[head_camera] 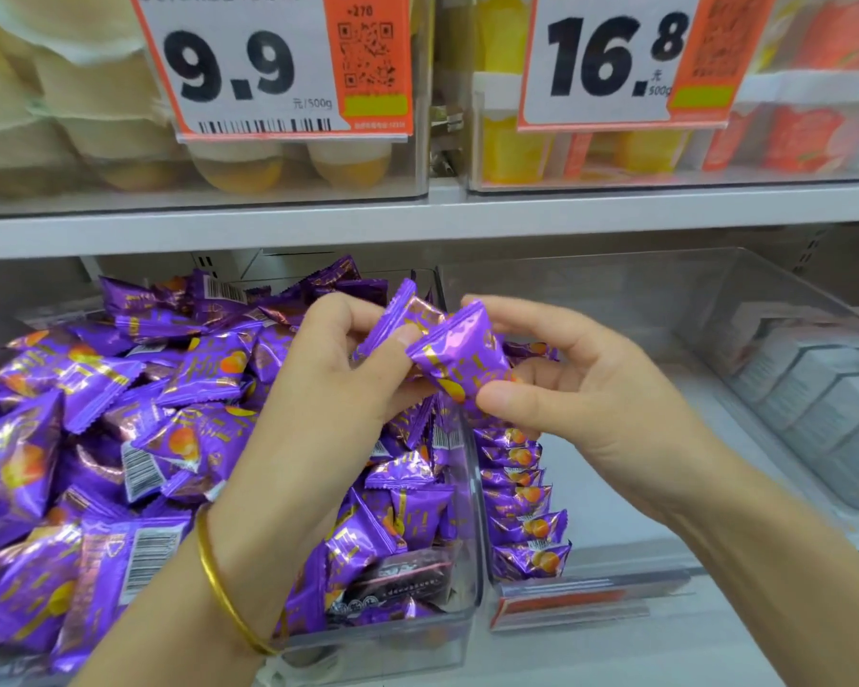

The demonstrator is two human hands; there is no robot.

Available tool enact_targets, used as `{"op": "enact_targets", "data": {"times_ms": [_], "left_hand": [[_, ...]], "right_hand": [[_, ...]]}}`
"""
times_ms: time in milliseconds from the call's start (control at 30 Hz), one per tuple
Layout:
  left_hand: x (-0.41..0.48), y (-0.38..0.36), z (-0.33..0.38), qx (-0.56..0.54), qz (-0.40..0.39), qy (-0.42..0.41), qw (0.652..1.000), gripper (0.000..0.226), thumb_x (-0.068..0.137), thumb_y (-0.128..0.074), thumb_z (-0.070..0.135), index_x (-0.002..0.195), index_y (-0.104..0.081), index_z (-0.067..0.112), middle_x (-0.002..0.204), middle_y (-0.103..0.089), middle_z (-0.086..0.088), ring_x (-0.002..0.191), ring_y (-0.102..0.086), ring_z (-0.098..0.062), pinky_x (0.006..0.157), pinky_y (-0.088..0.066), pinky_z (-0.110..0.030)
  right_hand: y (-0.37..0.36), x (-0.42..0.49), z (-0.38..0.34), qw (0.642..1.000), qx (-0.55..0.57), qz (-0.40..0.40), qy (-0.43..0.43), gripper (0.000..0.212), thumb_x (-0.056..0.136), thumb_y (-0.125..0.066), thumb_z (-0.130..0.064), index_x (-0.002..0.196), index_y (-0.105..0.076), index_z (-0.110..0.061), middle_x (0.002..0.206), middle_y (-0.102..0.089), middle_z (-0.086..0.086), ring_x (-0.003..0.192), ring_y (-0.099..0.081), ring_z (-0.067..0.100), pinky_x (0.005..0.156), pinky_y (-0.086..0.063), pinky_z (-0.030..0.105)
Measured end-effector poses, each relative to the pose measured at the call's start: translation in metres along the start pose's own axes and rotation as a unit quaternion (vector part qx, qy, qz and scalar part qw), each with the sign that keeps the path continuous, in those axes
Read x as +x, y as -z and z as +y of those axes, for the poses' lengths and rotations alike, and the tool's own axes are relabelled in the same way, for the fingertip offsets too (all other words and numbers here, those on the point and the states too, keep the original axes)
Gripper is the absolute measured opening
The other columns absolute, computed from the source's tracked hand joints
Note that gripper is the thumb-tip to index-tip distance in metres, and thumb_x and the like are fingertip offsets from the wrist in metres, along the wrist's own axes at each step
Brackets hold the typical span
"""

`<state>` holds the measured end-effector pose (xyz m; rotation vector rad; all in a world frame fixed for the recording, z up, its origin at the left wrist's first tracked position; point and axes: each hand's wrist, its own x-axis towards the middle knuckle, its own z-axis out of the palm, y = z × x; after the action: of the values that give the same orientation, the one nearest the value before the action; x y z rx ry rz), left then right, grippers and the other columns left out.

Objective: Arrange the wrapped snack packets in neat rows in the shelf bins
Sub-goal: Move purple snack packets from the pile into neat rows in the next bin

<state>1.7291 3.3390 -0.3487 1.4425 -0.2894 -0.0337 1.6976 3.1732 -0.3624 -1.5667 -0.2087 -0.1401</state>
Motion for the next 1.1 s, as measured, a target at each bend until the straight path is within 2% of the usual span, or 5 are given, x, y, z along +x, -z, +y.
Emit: {"op": "enact_targets", "data": {"times_ms": [167,500,733,867,1100], "left_hand": [[-0.001,-0.003,0.002,-0.009,-0.069,-0.002,0.998,0.033,0.080,-0.063,0.044,0.095,-0.056,0.015,0.086,-0.073,-0.002,0.088,-0.070,-0.021,0.078,-0.056,-0.037],[-0.003,-0.013,-0.007,0.081,-0.098,-0.074,0.989,0.023,0.082,-0.053,0.031,0.103,-0.052,0.021,0.095,-0.067,-0.017,0.090,-0.065,-0.033,0.087,-0.049,-0.056],[0.002,-0.021,-0.010,0.083,-0.109,-0.087,0.987,0.028,0.083,-0.056,0.032,0.109,-0.053,0.021,0.101,-0.068,-0.004,0.096,-0.066,-0.021,0.088,-0.052,-0.042],[0.003,-0.023,-0.008,0.085,-0.125,-0.074,0.986,0.024,0.086,-0.061,0.021,0.109,-0.055,0.022,0.101,-0.067,0.007,0.088,-0.064,0.002,0.073,-0.050,-0.013],[0.003,-0.015,-0.016,0.130,-0.070,-0.027,0.989,0.028,0.090,-0.057,0.015,0.103,-0.056,0.040,0.118,-0.055,0.023,0.116,-0.048,0.008,0.092,-0.038,-0.012]], "right_hand": [[0.005,0.001,-0.005,0.998,-0.055,0.019,0.002,0.065,0.055,-0.077,-0.011,0.115,-0.058,-0.027,0.108,-0.061,-0.002,0.060,-0.055,0.008,0.066,-0.052,0.028],[0.002,-0.005,-0.009,0.995,-0.094,-0.022,0.020,0.051,0.060,-0.079,-0.022,0.103,-0.065,-0.046,0.099,-0.068,-0.015,0.075,-0.061,0.013,0.072,-0.056,0.027],[0.005,-0.005,-0.002,0.997,0.066,0.032,-0.017,0.048,0.059,-0.078,-0.006,0.102,-0.070,-0.026,0.090,-0.071,0.002,0.074,-0.067,0.019,0.064,-0.057,0.032],[0.016,-0.003,-0.001,0.997,0.055,0.049,-0.034,0.047,0.058,-0.077,-0.001,0.101,-0.070,-0.020,0.090,-0.069,0.007,0.074,-0.067,0.019,0.065,-0.057,0.032],[0.096,0.012,0.015,0.958,-0.187,0.164,-0.142,0.039,0.075,-0.070,0.007,0.107,-0.064,-0.015,0.075,-0.066,0.001,0.056,-0.060,0.009,0.052,-0.052,0.021]]}}
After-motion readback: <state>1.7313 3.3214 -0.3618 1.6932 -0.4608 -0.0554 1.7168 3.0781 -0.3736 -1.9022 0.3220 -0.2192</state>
